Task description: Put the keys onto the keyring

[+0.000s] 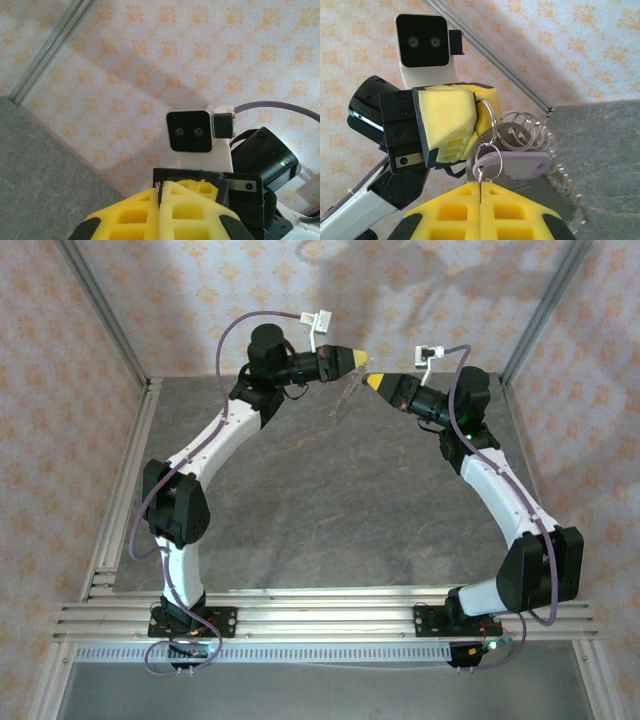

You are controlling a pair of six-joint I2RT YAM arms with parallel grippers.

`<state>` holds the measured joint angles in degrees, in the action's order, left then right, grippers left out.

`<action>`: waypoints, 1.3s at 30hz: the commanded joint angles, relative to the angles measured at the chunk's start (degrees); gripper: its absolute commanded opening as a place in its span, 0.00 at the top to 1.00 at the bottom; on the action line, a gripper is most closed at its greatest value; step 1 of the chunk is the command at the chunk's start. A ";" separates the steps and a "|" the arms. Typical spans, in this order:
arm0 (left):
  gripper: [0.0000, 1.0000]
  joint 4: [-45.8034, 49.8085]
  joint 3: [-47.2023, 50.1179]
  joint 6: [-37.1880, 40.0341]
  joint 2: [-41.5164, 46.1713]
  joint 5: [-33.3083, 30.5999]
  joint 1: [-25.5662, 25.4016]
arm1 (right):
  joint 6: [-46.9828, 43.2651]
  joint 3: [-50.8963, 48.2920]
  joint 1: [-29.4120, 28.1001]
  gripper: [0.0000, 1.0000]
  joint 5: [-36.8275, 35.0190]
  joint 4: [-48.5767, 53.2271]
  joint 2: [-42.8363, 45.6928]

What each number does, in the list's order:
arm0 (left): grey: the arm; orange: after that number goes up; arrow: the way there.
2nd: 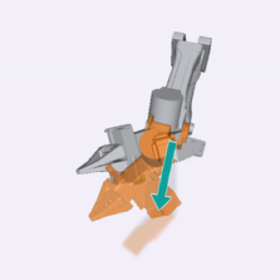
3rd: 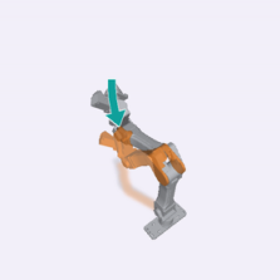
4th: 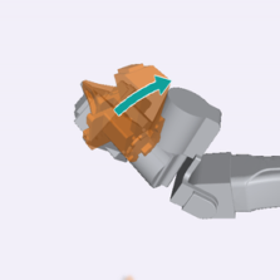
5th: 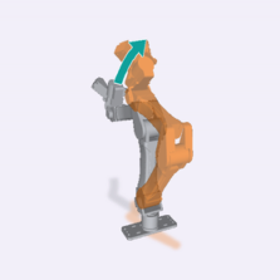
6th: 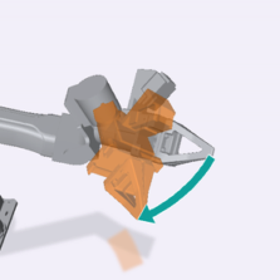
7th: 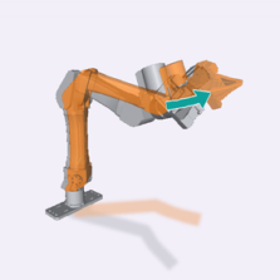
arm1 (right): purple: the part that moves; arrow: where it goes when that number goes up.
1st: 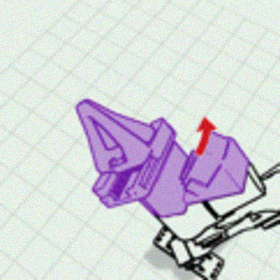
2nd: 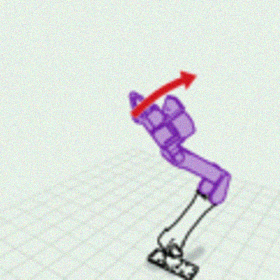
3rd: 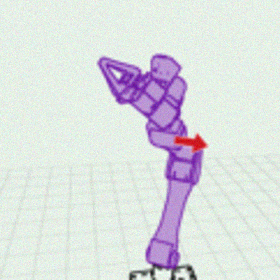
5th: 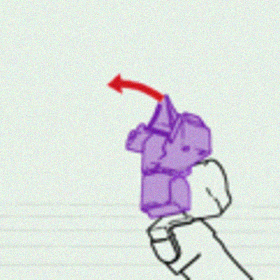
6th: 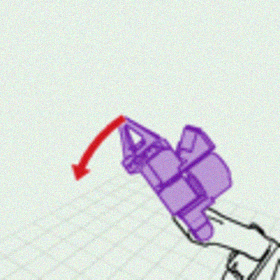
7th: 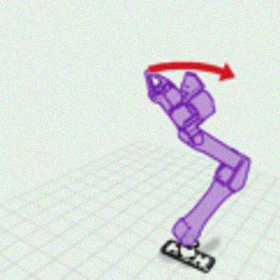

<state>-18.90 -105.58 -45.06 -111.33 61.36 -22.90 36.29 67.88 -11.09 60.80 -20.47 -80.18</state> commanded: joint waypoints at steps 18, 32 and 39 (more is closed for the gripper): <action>1.00 -6.88 0.59 -2.39 3.51 -1.13 -0.30 | 10.83 -2.13 1.92 0.67 -15.10 -11.69 3.30; 1.00 -7.76 0.86 -3.11 3.33 -1.60 -0.57 | 17.87 -0.12 -1.24 0.59 -14.74 -21.18 -2.18; 1.00 -7.65 0.59 -3.11 3.06 -1.60 -0.65 | 17.85 0.46 -2.33 0.61 -14.57 -21.52 -2.95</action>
<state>-22.61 -104.51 -48.01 -110.93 60.58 -23.18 54.00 66.17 -13.02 46.04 -38.48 -82.70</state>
